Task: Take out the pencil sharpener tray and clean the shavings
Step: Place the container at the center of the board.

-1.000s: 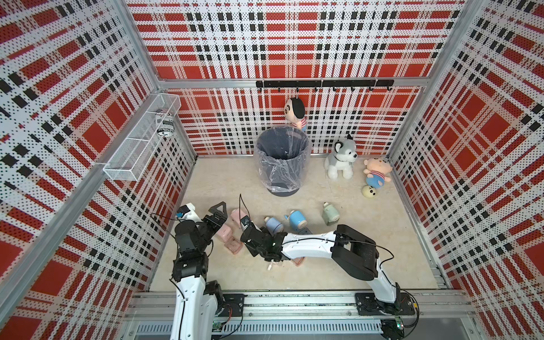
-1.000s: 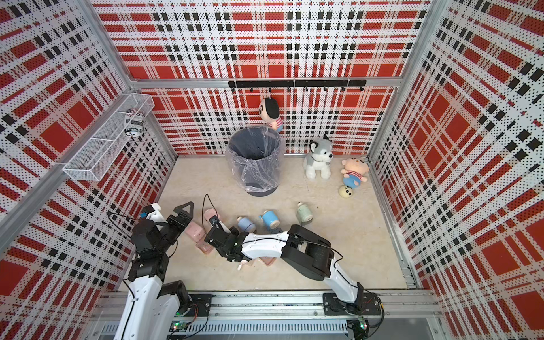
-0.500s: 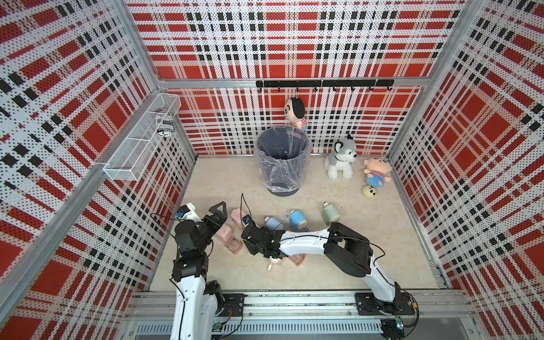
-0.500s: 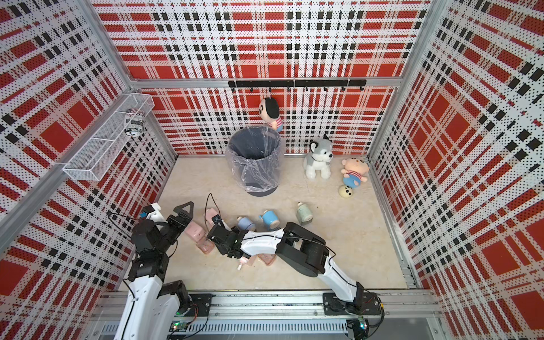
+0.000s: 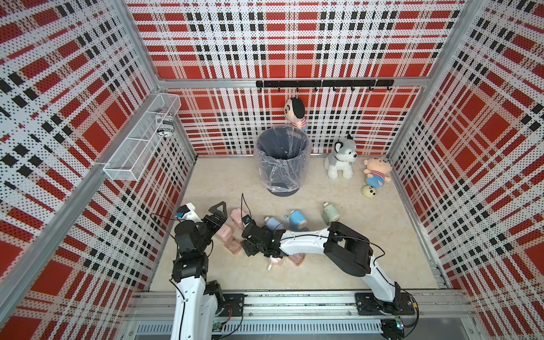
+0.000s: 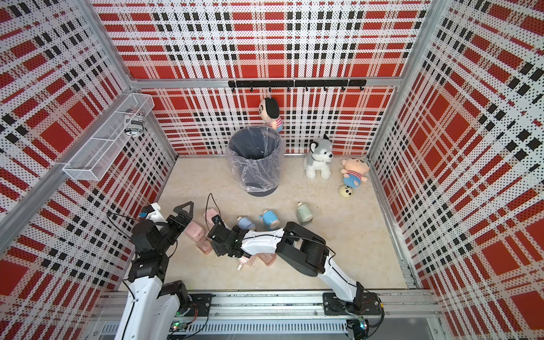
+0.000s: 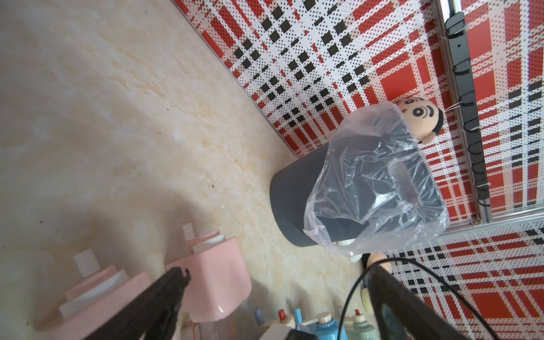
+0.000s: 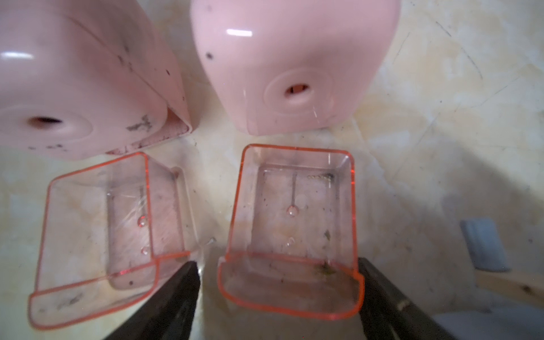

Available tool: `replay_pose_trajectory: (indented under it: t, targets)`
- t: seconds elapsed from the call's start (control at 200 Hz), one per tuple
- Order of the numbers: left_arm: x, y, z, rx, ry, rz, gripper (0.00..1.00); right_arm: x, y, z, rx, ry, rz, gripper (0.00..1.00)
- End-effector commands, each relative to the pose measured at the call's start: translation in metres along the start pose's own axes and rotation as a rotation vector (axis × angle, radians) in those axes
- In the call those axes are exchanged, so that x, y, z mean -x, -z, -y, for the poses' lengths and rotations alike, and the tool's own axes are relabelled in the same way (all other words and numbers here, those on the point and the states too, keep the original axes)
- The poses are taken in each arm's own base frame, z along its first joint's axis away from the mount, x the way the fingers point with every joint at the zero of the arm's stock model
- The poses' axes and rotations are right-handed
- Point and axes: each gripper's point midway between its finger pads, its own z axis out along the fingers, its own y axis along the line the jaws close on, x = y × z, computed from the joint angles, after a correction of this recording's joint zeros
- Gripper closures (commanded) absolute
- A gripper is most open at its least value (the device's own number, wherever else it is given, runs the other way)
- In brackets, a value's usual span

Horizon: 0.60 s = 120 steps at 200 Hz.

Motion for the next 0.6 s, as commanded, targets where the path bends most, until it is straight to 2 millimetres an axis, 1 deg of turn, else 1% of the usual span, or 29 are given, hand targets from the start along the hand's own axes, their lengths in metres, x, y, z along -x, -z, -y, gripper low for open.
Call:
replay_pose_trajectory:
  t: [0.0,0.035,0.105,0.16,0.17,0.185,0.195,0.21,0.256,0.321,0.476,0.596]
  targets:
    - [0.01,0.002,0.009,-0.032,0.012,0.001,0.02,0.027,0.031,-0.003,0.042,-0.021,0.063,0.03]
    - [0.01,0.001,0.006,-0.029,0.036,-0.01,0.02,0.03,0.038,-0.004,0.057,-0.025,0.078,0.0]
    - [0.007,-0.001,0.004,-0.062,0.074,-0.042,0.02,0.039,0.054,-0.009,0.1,-0.037,0.115,0.0]
    - [0.005,-0.001,0.004,-0.079,0.094,-0.055,0.02,0.035,0.064,-0.007,0.104,-0.034,0.115,0.0]
    - [0.005,-0.001,0.003,-0.079,0.094,-0.054,0.02,0.035,0.064,-0.007,0.104,-0.034,0.115,0.0]
    - [0.006,0.0,0.004,-0.082,0.092,-0.052,0.02,0.036,0.07,-0.007,0.107,-0.034,0.119,0.0]
    - [0.006,0.0,0.004,-0.083,0.089,-0.05,0.02,0.043,0.074,-0.011,0.129,-0.042,0.145,0.0]
    - [0.006,0.001,0.004,-0.083,0.085,-0.045,0.02,0.047,0.078,-0.013,0.142,-0.047,0.166,0.0]
    - [0.01,0.004,0.006,-0.08,0.07,-0.024,0.02,0.048,0.087,-0.019,0.188,-0.047,0.172,0.0]
    - [0.016,0.01,0.009,-0.07,0.051,0.016,0.02,0.052,0.102,-0.021,0.222,-0.049,0.191,0.0]
    - [0.029,0.025,0.013,-0.033,0.05,0.102,0.02,0.06,0.139,-0.014,0.253,-0.047,0.255,0.0]
    - [0.028,0.029,0.024,-0.099,0.077,0.11,0.02,0.06,0.16,0.003,0.215,-0.051,0.294,0.0]
